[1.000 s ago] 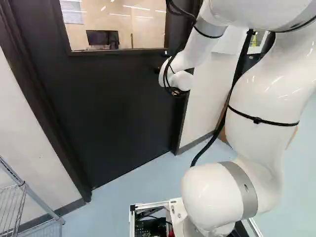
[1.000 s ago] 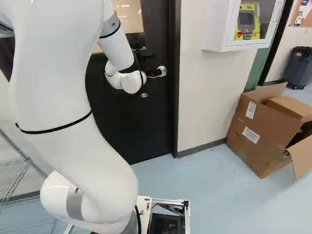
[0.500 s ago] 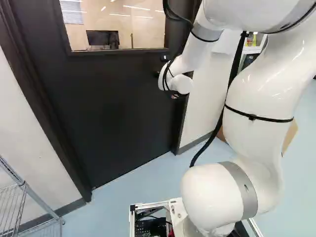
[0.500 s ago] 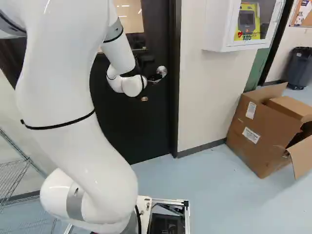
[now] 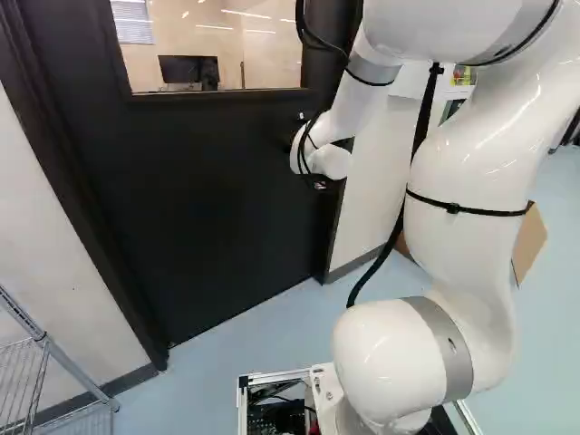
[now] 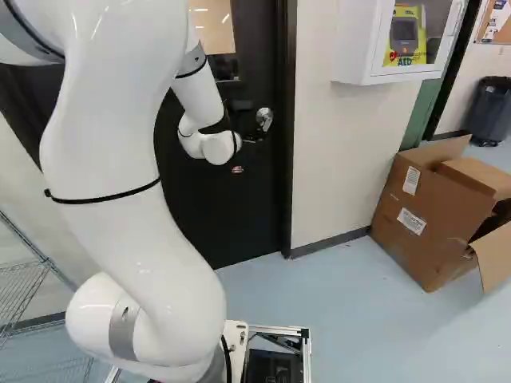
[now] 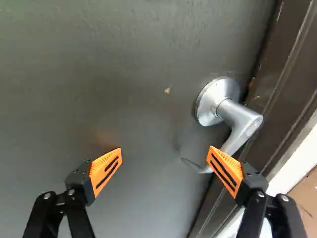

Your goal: Open the door and move inside

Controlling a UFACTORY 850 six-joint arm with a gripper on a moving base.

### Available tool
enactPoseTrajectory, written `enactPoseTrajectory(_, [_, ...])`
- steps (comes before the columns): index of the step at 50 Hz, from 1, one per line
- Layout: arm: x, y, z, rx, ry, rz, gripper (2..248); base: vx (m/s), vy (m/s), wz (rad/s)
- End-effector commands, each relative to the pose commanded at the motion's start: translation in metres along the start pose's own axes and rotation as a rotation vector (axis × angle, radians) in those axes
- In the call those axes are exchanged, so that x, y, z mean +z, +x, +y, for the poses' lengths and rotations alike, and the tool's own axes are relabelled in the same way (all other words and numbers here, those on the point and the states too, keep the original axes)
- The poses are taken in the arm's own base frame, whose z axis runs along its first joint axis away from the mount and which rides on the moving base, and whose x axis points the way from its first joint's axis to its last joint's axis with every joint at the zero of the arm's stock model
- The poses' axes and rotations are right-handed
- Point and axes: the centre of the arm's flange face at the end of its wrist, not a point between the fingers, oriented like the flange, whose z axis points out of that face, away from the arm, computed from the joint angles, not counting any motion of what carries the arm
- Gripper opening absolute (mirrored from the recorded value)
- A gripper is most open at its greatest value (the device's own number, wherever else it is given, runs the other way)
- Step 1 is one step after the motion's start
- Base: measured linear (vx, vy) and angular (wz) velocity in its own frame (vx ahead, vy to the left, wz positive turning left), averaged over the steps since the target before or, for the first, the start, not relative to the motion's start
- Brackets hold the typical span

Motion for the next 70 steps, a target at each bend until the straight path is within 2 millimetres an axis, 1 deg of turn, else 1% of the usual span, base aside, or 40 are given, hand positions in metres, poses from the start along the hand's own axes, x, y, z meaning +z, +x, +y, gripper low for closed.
enactPoseTrajectory(18, [0.005, -0.018, 0.0, 0.0, 0.0, -0.037, 247, 0.0, 0.0, 0.0])
enactPoseTrajectory(33, [0.009, -0.021, 0.0, 0.003, -0.003, -0.043, 247, 0.0, 0.0, 0.0])
enactPoseTrajectory(45, [0.029, -0.022, -0.003, 0.037, -0.033, -0.075, 247, 0.0, 0.0, 0.0])
enactPoseTrajectory(70, [0.075, -0.033, -0.012, 0.157, -0.117, -0.214, 247, 0.0, 0.0, 0.0])
